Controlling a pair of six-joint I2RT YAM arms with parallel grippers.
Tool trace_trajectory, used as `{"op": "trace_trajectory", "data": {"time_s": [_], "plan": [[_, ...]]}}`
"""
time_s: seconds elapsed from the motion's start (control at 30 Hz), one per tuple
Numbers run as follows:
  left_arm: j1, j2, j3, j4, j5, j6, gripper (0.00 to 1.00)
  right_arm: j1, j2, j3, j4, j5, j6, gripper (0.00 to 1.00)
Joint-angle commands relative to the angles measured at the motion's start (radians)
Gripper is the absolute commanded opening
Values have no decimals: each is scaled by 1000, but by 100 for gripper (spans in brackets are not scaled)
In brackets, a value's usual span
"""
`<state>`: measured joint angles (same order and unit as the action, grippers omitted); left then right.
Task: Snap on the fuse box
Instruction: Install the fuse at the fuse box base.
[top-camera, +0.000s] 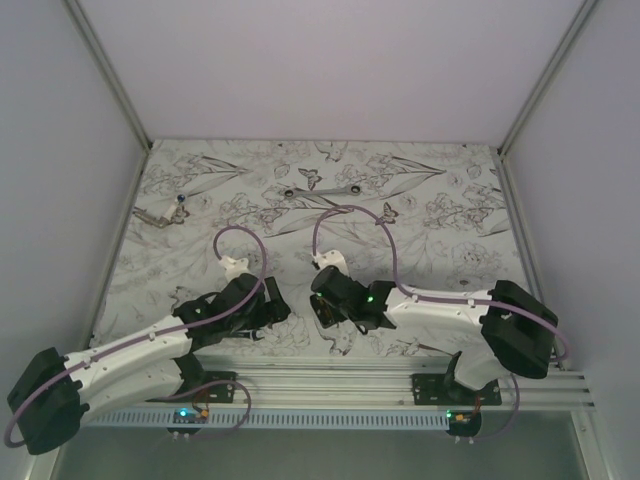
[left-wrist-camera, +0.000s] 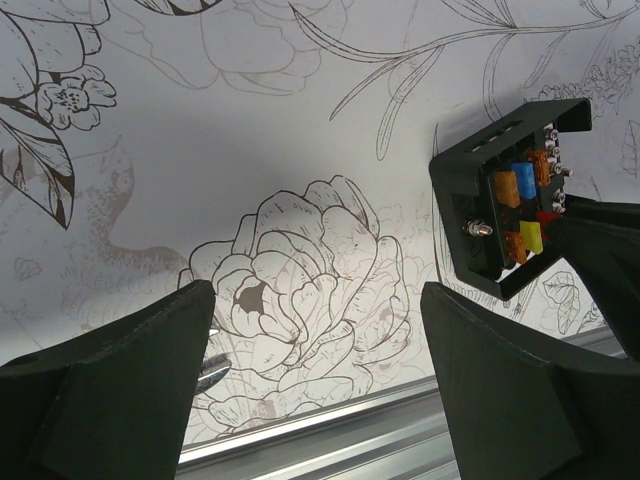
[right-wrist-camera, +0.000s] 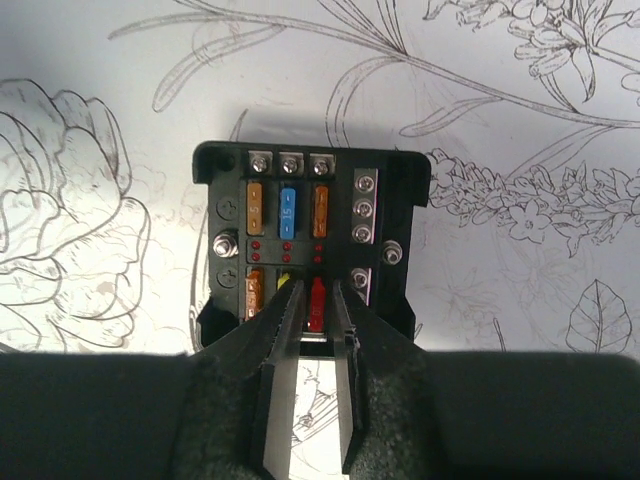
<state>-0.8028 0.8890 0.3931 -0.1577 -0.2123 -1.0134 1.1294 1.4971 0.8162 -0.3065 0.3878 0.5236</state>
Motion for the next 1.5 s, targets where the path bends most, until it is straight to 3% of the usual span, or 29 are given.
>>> {"op": "trace_trajectory", "data": {"time_s": [0.0, 0.43, 0.9, 1.1, 1.47], "plan": [[8, -14, -18, -26, -30, -3, 88, 9, 13, 51, -6, 13, 0, 27], [8, -16, -13, -29, -29, 1, 88, 3, 12, 61, -54, 8, 9, 29], [10, -16, -13, -30, -25, 3, 89, -6, 38, 56, -58, -16, 10, 14], [9, -15, -13, -31, -26, 4, 89, -10, 52, 57, -85, -30, 12, 1], [10, -27, -19, -35, -30, 3, 89, -46, 174, 86, -168, -99, -3, 0]]}}
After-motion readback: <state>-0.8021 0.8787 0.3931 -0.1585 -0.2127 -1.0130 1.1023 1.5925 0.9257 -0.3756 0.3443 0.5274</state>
